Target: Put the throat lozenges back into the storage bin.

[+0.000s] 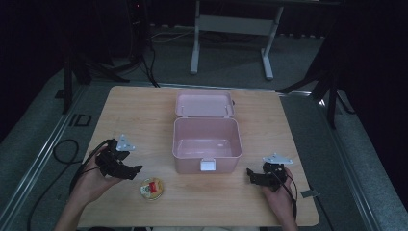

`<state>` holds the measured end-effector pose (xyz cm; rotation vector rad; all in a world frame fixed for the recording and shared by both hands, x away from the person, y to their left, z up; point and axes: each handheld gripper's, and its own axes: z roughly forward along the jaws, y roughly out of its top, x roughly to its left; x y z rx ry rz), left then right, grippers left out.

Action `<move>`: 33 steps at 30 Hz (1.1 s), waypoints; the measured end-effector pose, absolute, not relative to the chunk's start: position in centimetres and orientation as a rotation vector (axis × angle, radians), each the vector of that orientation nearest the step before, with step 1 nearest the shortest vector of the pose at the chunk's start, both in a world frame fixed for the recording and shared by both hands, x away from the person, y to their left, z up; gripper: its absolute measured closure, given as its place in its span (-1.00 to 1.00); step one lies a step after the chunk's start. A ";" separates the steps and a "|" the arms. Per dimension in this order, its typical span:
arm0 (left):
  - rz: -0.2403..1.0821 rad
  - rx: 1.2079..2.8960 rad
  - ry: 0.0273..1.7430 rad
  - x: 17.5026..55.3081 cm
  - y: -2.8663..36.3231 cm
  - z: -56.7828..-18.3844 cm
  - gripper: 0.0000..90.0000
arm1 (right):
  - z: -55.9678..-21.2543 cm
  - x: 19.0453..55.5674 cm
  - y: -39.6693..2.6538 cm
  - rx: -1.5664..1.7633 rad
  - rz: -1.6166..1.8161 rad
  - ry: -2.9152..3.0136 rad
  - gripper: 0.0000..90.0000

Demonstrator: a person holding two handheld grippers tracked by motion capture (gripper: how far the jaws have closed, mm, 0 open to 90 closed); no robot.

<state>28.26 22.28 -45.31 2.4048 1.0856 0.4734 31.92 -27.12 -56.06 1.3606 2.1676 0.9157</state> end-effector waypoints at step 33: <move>0.374 2.603 0.988 27.8 19.8 -45.8 -0.66 | -56.1 31.9 -27.1 1.361 0.915 2.167 -0.71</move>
